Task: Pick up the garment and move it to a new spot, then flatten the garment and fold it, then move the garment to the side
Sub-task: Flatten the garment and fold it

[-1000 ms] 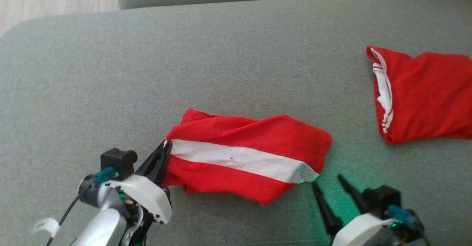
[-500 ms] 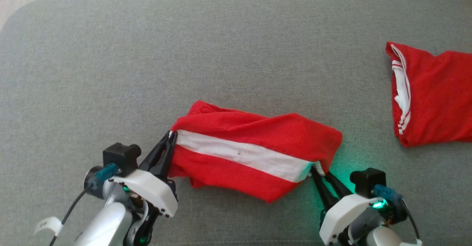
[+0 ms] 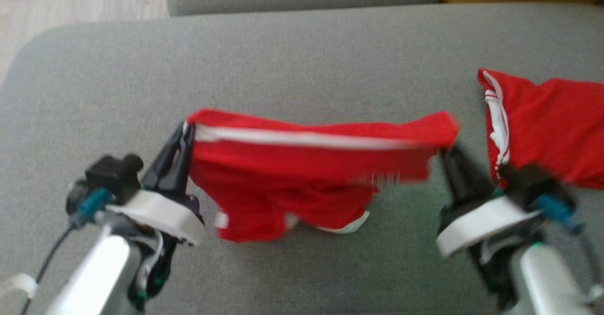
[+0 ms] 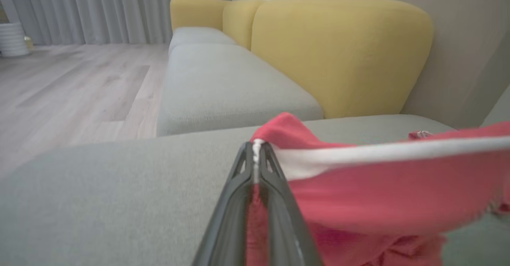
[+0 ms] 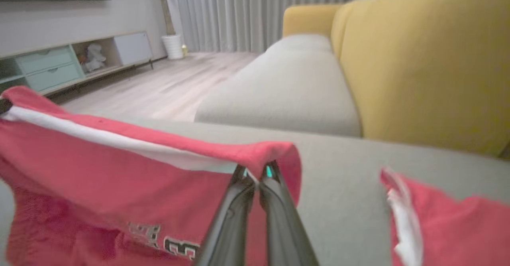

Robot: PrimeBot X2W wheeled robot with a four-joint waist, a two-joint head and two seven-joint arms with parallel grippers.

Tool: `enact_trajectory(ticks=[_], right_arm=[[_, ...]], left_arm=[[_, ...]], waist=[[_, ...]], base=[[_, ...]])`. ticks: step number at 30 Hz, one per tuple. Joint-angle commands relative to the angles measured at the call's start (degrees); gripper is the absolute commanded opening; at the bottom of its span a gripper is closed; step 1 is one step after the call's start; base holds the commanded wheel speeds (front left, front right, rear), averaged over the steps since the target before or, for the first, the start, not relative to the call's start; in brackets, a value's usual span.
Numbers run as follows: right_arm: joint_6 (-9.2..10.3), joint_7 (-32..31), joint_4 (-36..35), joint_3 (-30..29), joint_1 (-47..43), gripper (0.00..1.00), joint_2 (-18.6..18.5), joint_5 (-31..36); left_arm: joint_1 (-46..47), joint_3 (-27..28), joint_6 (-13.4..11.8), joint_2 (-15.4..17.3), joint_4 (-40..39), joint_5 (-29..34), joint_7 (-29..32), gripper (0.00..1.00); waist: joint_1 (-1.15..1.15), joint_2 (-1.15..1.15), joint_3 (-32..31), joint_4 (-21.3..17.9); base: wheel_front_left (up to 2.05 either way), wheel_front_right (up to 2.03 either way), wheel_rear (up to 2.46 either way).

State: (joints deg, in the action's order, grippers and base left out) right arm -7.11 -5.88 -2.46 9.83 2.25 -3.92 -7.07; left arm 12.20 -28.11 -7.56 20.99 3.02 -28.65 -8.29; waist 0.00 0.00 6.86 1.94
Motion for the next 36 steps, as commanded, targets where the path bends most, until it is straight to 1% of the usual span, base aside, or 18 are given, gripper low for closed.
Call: enact_trajectory(ticks=[1, 6, 10, 16, 20, 23, 26, 31, 36], right_arm=[[-0.37, -0.9, -5.11, 0.05, 4.71, 0.0, -1.77, 0.65], [-0.37, -3.79, -11.93, -2.34, 9.19, 0.0, -4.91, 1.56], [-0.37, -5.37, -15.46, -3.37, 11.49, 0.0, -5.97, 1.47], [-0.37, -6.94, -16.62, -3.74, 11.78, 0.0, -5.96, 0.44], [-0.37, -6.37, -15.71, -4.02, 13.29, 0.0, -5.64, -0.4], [-0.37, -5.29, -11.97, -3.08, 17.27, 0.0, -5.58, -1.97], [-0.37, -3.2, -5.99, -1.87, 24.5, 0.0, -5.37, -3.51], [-0.37, 1.32, 8.71, 1.04, 40.88, 0.0, -4.51, -5.39], [-0.37, 6.83, 25.05, 2.84, 56.16, 0.0, -2.72, -5.66]], left_arm=[[4.64, 3.34, -0.71, 2.28, -3.88, 1.04, 0.75, 0.0], [8.06, 4.99, -2.66, 3.68, -9.15, 2.26, 2.87, 0.0], [10.09, 6.03, -3.87, 4.63, -12.87, 3.11, 4.18, 0.0], [10.09, 6.7, -5.03, 4.92, -14.97, 2.56, 5.82, 0.0], [10.61, 7.07, -5.22, 4.18, -14.73, 2.05, 4.92, 0.0], [12.92, 7.31, -4.03, 3.4, -12.19, 1.21, 3.6, 0.0], [17.98, 8.01, -1.98, 2.21, -7.08, -0.21, 2.04, 0.0], [30.42, 8.83, 2.2, -0.66, 5.94, -1.28, -2.48, 0.0], [43.85, 8.34, 5.74, -3.89, 20.35, -0.31, -5.15, 0.0]], waist=[[0.0, 0.0, -1.7, -0.27], [0.0, 0.0, -4.51, -0.51], [0.0, 0.0, -6.34, -0.75], [0.0, 0.0, -7.09, -0.97], [0.0, 0.0, -6.63, -0.96], [0.0, 0.0, -5.19, -1.11], [0.0, 0.0, -3.12, -1.35], [0.0, 0.0, 0.19, -1.49], [0.0, 0.0, 3.25, -0.93]], base=[[0.0, 0.0, 0.0], [0.0, 0.0, 0.0], [0.0, 0.0, 0.0], [0.0, 0.0, 0.0], [0.0, 0.0, 0.0], [0.0, 0.0, 0.0], [0.0, 0.0, 0.0], [0.0, 0.0, 0.0], [0.0, 0.0, 0.0]])
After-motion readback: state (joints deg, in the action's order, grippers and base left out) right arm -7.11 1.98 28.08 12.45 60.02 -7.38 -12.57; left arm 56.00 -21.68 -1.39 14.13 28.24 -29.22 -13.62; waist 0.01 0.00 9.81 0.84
